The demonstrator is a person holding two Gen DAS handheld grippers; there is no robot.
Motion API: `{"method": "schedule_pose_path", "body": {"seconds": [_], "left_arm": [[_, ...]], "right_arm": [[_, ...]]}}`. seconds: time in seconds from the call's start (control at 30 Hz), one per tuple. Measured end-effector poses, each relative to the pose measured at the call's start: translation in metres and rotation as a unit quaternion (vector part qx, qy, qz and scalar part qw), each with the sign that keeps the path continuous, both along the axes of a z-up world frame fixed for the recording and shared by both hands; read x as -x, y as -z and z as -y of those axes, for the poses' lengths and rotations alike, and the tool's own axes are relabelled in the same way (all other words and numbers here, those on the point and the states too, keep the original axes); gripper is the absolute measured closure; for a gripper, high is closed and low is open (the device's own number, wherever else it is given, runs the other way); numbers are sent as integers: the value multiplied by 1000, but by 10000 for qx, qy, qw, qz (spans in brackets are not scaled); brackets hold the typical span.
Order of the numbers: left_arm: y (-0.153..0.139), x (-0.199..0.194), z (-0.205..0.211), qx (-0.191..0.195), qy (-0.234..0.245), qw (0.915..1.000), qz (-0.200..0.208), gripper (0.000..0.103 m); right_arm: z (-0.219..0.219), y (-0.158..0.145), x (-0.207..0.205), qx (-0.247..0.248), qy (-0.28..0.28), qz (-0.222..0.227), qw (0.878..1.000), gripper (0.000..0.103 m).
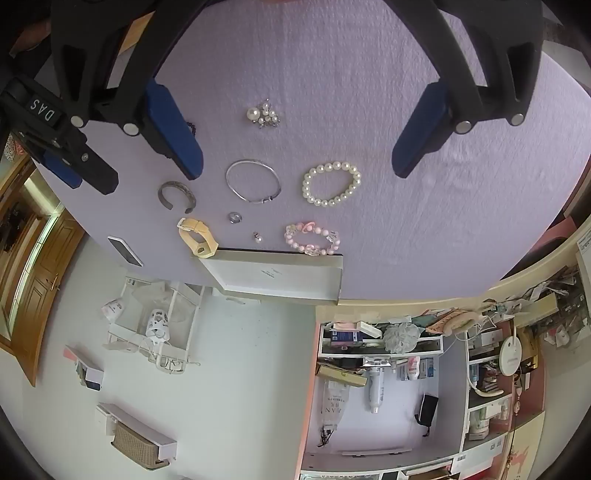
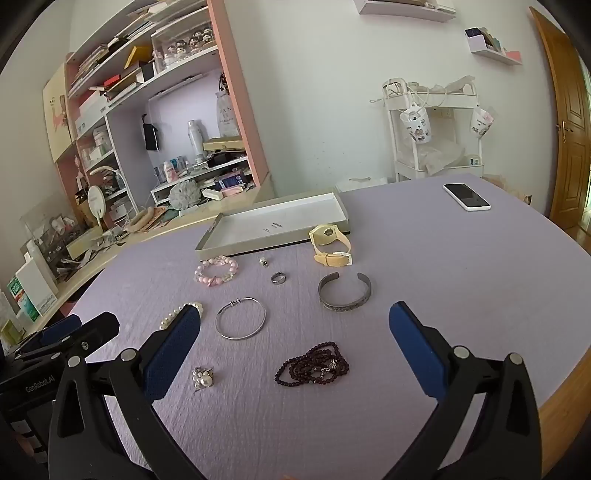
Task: Organize jewelry
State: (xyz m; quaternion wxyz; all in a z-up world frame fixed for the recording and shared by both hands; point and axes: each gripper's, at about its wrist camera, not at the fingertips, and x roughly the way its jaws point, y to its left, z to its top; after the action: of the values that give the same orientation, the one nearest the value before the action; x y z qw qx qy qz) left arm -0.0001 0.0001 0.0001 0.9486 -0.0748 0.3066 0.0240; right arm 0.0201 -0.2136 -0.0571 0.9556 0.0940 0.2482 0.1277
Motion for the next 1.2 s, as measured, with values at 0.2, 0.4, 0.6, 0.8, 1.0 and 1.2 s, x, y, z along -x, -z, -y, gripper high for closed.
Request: {"method": "schedule_pose_path", "body": {"seconds": [0.2, 0.4, 0.6, 0.8, 1.0, 1.2], "left_arm": [[0, 0, -1, -3, -2, 10000, -25, 2], [0, 0, 0, 3, 11, 10000, -23, 2], [0, 0, -1, 14, -1, 10000, -31, 2], [0, 0, -1, 16, -7, 10000, -40, 2], [0, 0, -1, 14, -2, 10000, -42, 2], [0, 0, -1, 20, -5, 10000, -48, 2]], "right_arm": [[0, 0, 0, 2, 8, -2, 10000, 1], [-1, -1, 1, -6, 9, -6, 10000, 1], [-2, -1, 2, -8, 11, -2, 10000, 1], [-3, -2, 3, -2, 3, 3, 10000, 1], [-2, -1, 2, -8, 16, -2, 10000, 1], [-2, 0, 1, -5, 13, -2, 10000, 1]]}}
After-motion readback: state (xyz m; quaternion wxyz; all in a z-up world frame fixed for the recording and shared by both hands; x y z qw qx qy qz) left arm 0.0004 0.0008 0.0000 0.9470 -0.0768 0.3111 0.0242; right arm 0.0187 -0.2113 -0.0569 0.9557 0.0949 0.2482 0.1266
